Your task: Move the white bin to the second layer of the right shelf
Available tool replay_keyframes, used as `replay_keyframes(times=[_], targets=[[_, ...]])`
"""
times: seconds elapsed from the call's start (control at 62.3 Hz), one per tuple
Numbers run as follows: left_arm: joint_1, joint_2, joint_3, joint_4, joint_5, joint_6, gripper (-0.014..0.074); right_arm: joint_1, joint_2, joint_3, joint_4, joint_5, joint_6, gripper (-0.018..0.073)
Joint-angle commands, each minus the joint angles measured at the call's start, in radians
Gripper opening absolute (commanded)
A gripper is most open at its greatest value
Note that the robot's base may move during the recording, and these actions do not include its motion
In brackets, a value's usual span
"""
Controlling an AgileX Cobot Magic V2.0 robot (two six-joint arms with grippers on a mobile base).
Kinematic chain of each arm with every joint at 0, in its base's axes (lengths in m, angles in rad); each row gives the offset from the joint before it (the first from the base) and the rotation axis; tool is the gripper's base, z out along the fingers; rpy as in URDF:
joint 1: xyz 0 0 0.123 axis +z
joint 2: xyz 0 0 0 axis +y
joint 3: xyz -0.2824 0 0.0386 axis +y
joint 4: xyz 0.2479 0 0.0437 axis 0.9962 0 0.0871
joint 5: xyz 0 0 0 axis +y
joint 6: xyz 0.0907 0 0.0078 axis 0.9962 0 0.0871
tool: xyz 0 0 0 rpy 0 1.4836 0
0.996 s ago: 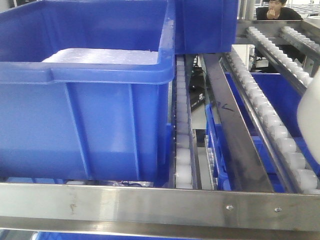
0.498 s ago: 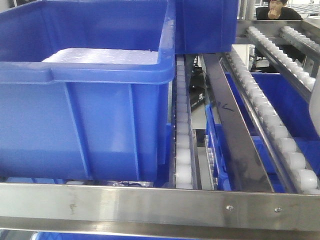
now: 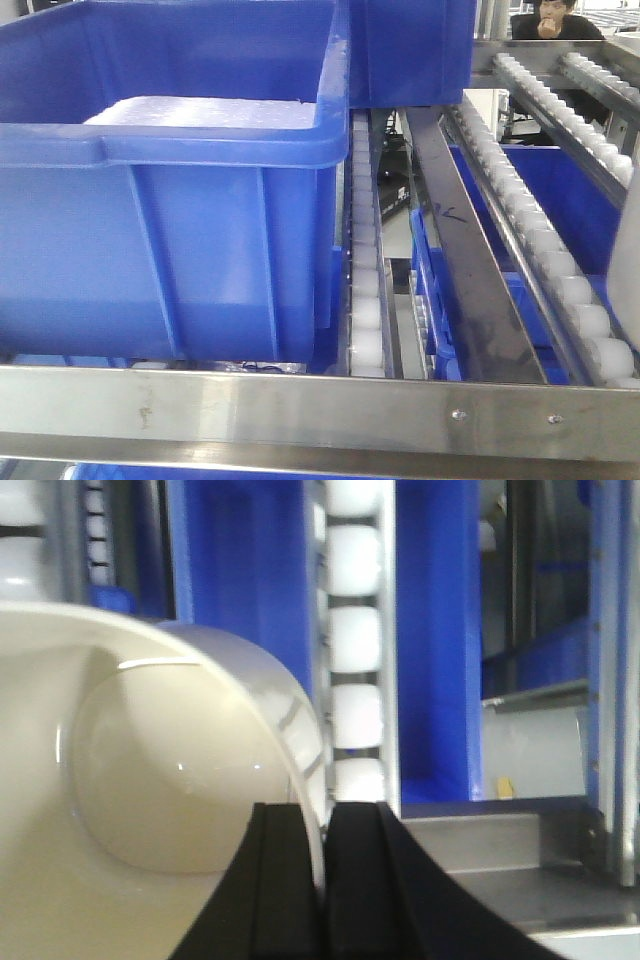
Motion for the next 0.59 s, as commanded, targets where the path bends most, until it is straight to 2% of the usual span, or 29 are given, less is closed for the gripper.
replay_keyframes(times=[0.0, 0.498, 0.578], targets=[[-0.004, -0.013, 0.037, -0.006, -0.084, -0.003, 0.0085, -0.020, -0.020, -0.035, 0.008, -0.061, -0.010, 0.0029], [-0.004, -0.013, 0.037, -0.006, -0.084, -0.003, 0.0085, -0.019, 0.011, -0.033, 0.031, -0.062, -0.045, 0.0034], [-0.004, -0.013, 0.037, -0.006, -0.084, -0.003, 0.0085, -0.019, 0.011, -0.033, 0.034, -0.063, -0.045, 0.0085]])
